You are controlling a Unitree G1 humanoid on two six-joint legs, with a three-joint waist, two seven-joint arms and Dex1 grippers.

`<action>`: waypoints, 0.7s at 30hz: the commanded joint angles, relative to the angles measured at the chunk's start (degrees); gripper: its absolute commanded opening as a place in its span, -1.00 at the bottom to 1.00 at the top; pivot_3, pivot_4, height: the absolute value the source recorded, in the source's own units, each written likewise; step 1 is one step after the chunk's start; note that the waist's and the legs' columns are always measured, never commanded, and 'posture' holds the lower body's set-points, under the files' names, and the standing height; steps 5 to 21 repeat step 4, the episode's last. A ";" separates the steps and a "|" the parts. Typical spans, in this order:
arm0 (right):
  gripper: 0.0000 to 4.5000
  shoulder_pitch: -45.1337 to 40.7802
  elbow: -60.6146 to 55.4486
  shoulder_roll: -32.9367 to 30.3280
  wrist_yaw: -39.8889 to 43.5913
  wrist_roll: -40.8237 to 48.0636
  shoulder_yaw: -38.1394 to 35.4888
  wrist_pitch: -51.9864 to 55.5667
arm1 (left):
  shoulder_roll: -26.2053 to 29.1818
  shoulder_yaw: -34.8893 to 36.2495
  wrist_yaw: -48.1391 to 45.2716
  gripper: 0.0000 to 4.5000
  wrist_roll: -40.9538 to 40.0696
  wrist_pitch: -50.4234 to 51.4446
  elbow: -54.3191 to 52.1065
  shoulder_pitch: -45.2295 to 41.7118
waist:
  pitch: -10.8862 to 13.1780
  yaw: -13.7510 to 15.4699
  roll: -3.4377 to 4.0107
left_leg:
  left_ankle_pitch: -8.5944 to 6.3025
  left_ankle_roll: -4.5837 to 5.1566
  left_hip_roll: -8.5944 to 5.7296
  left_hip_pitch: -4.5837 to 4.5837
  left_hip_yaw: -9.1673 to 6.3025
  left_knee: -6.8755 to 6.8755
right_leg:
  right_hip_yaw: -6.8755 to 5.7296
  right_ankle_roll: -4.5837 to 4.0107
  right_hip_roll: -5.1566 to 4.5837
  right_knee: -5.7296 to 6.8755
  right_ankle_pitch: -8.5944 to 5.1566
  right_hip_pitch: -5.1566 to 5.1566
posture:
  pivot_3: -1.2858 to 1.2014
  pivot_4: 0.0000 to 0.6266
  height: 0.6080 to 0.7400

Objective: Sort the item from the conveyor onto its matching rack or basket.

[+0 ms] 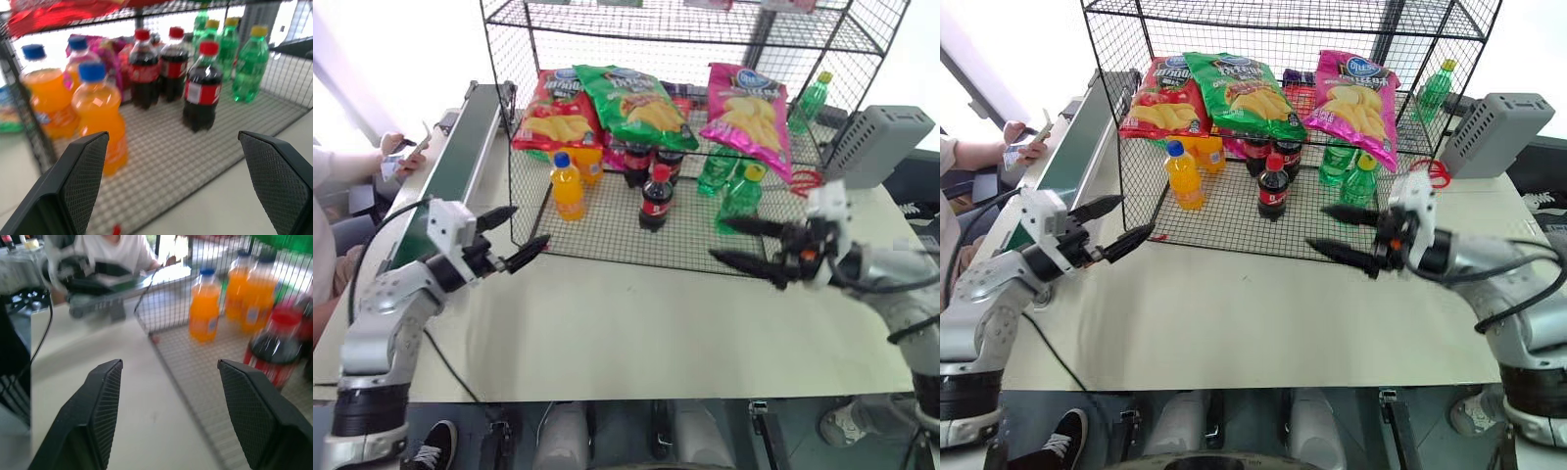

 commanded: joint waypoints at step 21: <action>1.00 -1.50 1.52 0.14 0.75 -5.07 -1.88 -5.84 | 2.71 5.54 -0.80 1.00 -1.29 0.44 -3.83 3.65 | 0.00 0.00 0.00 | 0.00 0.00 0.02 0.04 -0.03 0.02 | 0.00 -0.03 0.05 0.05 0.00 0.00 | 0.03 -0.52 1.00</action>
